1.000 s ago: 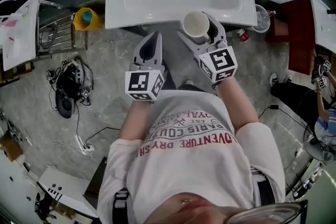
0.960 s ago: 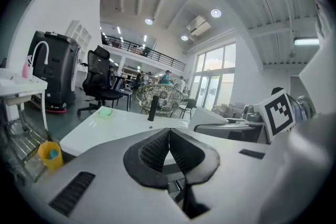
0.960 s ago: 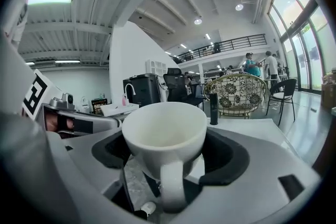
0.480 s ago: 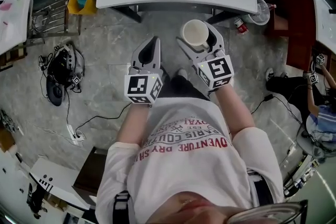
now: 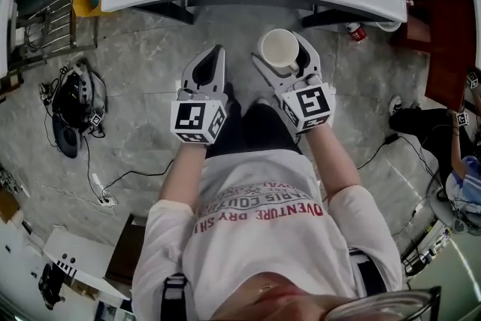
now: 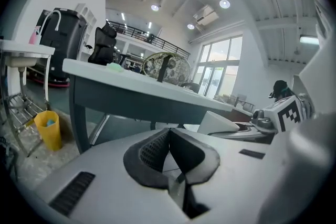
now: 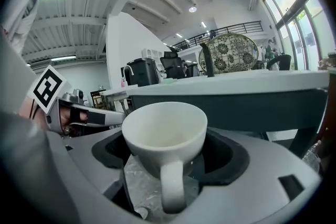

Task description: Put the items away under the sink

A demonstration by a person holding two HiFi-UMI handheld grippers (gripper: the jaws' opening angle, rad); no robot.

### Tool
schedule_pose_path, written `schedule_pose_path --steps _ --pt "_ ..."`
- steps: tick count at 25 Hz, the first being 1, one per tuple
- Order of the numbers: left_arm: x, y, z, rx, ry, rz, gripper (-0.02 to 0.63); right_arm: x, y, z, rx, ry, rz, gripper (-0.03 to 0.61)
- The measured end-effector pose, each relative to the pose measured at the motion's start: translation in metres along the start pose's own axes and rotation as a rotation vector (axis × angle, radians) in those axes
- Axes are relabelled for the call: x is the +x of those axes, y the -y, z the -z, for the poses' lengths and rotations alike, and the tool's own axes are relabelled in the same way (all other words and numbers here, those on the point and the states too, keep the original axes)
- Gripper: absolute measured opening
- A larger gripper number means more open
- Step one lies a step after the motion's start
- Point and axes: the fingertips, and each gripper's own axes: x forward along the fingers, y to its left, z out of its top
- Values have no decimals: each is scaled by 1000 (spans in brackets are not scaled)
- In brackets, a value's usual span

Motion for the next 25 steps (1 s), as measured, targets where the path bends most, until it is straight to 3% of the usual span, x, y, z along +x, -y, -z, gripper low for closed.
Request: schedule_pose_path --steps 6,11,25 --pt "49 -38 67 27 35 9 23 55 20 78 -16 18 -3 391" --pt "83 -68 97 70 94 19 23 104 41 122 -33 48 0 392" --pt "136 -124 124 146 222 -19 23 210 95 153 -58 100 30 392"
